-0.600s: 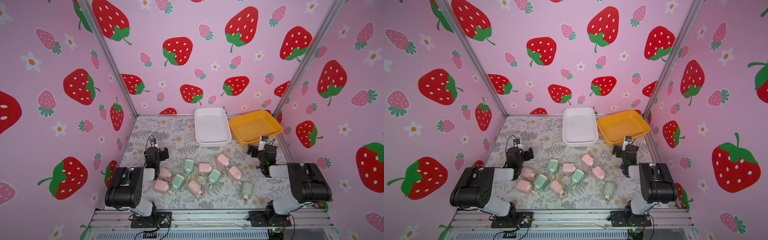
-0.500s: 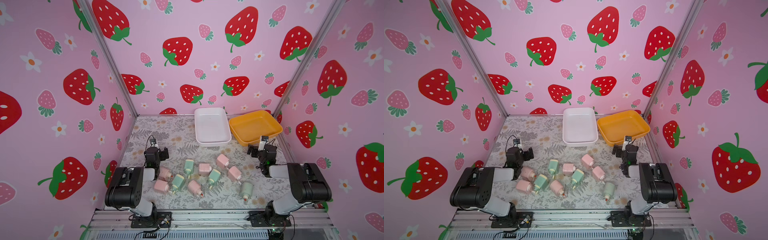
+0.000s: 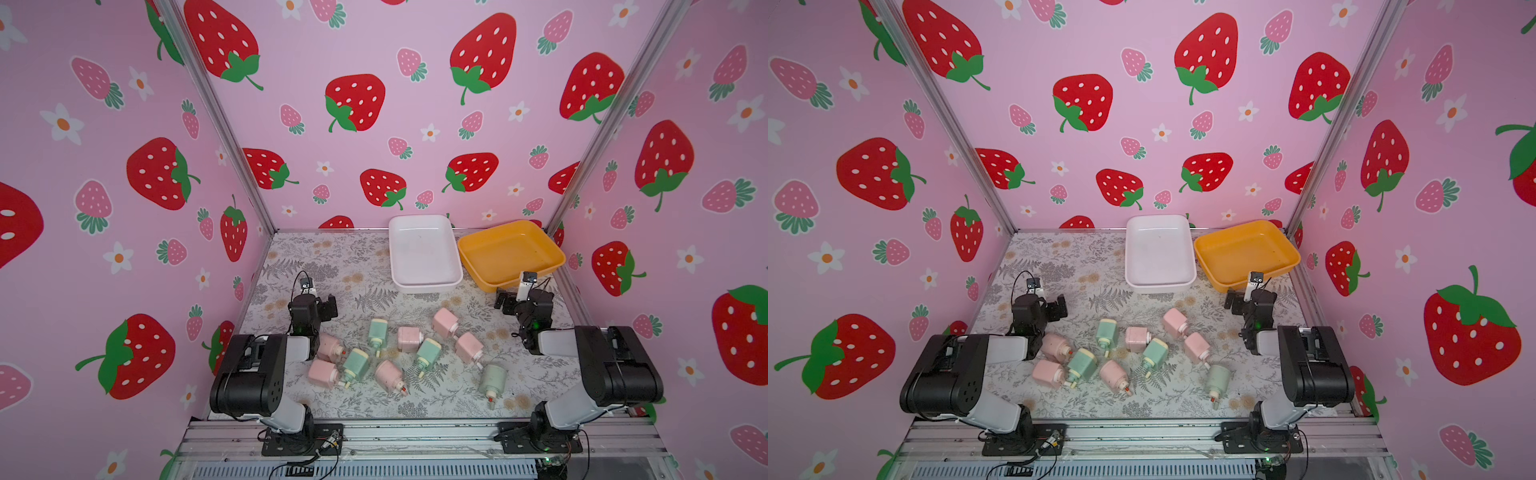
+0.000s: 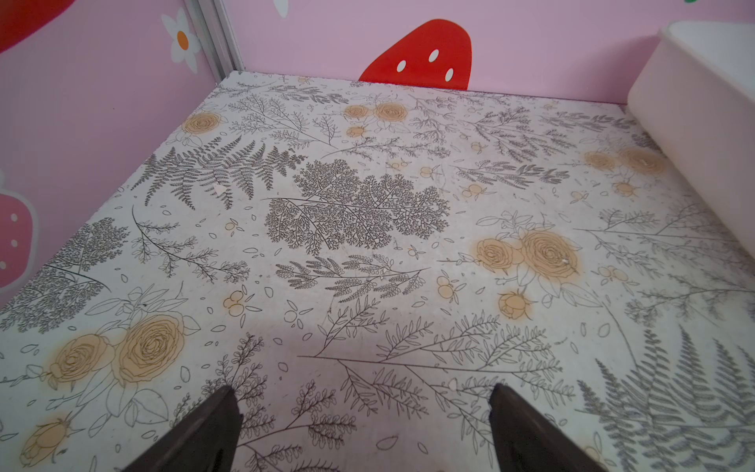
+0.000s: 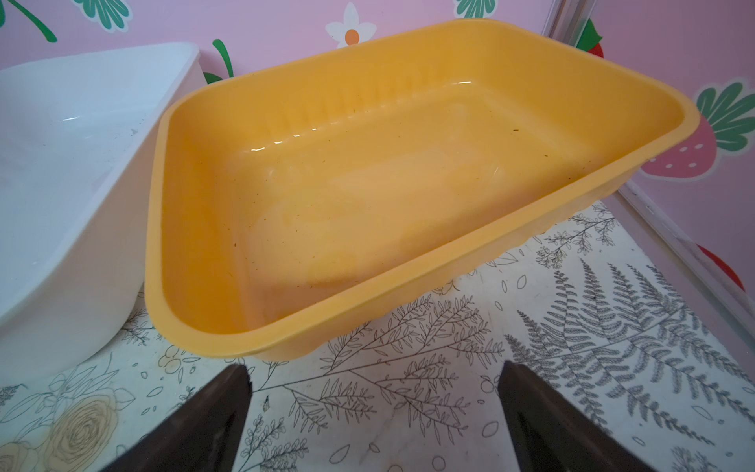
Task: Place the pencil sharpeners by color into the storage box
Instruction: Pick up the storage box at the center of the board.
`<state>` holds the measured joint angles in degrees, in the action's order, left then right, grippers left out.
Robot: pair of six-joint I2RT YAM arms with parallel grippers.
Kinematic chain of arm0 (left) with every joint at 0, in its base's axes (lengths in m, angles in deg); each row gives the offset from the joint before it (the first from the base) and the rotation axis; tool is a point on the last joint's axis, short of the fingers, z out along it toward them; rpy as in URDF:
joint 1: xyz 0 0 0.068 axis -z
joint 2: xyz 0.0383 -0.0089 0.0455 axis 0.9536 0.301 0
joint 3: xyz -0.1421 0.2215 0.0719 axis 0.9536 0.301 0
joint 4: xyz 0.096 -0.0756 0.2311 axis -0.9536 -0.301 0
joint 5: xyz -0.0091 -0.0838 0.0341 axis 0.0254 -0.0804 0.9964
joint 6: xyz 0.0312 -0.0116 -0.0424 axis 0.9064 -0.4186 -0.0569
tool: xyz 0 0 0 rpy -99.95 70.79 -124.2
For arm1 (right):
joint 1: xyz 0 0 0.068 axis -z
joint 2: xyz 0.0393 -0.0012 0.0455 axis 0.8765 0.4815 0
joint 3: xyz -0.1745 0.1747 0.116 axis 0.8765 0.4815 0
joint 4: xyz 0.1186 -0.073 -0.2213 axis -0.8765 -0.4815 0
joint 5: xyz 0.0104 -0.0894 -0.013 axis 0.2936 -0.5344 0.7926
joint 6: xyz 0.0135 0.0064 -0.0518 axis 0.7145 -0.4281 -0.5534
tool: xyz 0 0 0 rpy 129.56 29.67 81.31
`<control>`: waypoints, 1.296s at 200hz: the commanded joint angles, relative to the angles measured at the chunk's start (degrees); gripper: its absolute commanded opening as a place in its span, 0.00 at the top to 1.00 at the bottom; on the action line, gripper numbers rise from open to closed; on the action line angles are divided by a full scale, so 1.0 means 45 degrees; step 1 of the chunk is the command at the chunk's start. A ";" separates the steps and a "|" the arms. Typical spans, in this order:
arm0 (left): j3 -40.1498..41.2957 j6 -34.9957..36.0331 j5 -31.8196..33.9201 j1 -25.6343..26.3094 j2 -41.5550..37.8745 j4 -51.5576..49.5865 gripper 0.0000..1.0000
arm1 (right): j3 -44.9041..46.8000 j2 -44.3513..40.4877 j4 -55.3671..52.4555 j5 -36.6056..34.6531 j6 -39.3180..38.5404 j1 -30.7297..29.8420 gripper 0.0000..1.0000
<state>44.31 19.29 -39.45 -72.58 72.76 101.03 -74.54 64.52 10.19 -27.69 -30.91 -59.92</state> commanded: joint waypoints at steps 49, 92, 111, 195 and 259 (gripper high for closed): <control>-0.1074 0.0106 0.0012 0.0101 -0.1160 -0.2125 0.00 | -0.0148 -0.1232 -0.1405 0.0370 -0.0003 0.0042 0.00; -0.2775 -0.1254 0.2420 0.1133 -0.3895 -0.6204 0.00 | -0.0927 -0.4317 -0.5230 -0.0125 0.1446 0.0043 0.00; -0.3626 -0.1958 0.4097 0.2427 -0.4507 -0.7315 0.00 | -0.1564 -0.5207 -0.6950 -0.0270 0.2321 0.0042 0.00; -0.9580 -0.5778 0.3191 0.5004 -0.0713 -1.3664 0.00 | -0.4306 -0.6356 -1.1814 0.2724 0.8301 0.0038 0.00; -1.3540 -0.4800 0.0535 0.5079 0.2875 -1.4624 0.02 | -0.5038 -0.6651 -1.4196 0.3147 0.7354 0.0042 0.00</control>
<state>-7.40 -4.76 -32.41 -49.96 80.57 39.09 -97.29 35.97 -49.31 -14.95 2.70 -59.90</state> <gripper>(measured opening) 0.998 0.995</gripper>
